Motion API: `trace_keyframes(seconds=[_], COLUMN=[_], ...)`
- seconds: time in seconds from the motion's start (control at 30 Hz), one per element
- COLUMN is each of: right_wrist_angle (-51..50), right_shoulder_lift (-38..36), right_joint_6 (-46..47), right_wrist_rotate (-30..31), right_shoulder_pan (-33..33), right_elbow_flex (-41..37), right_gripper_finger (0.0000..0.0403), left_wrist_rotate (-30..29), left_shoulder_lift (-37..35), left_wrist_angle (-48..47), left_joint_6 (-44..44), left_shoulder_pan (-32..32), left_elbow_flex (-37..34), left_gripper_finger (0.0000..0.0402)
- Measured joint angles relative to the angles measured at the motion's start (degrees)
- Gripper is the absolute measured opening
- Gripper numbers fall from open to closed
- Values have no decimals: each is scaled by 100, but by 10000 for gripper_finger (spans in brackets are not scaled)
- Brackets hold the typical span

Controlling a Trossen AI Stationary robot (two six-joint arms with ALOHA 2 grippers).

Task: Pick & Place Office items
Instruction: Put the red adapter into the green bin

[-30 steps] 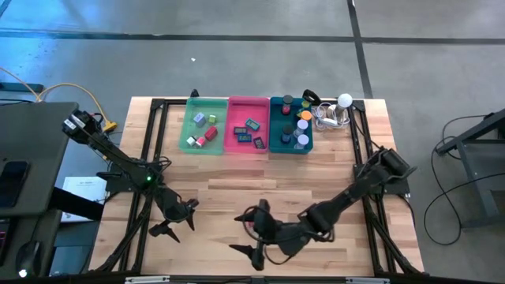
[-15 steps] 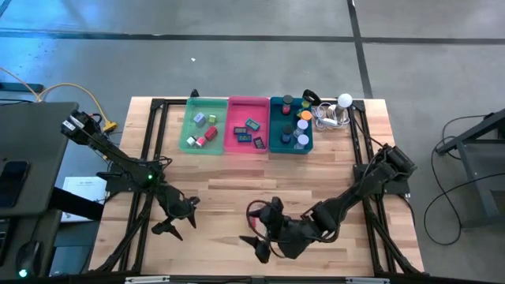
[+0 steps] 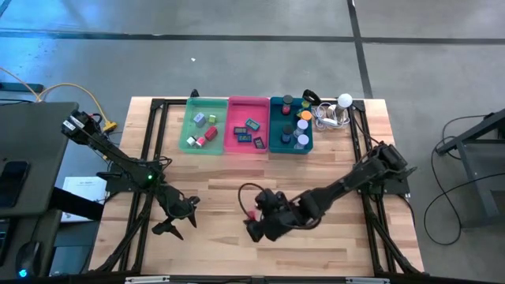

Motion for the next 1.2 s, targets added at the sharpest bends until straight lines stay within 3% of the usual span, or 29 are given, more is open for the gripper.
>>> trace_keyframes(seconds=[0.2, 0.33, 1.2], right_wrist_angle=[-605, -403, 42], right_shoulder_lift=[224, 423, 1450], right_joint_6=[720, 730, 938], right_wrist_rotate=[-600, -900, -1503], right_shoulder_pan=[-188, -275, -507], right_elbow_flex=[-21, -15, -17], right_gripper_finger=[317, 315, 314], left_wrist_rotate=[11, 28, -31], left_shoulder_lift=[0, 0, 0], left_wrist_angle=[-41, -62, -87], left_joint_6=[1, 1, -17], left_shoulder_pan=[0, 0, -72], left_elbow_flex=[-1, 0, -2], left_gripper_finger=[293, 293, 293])
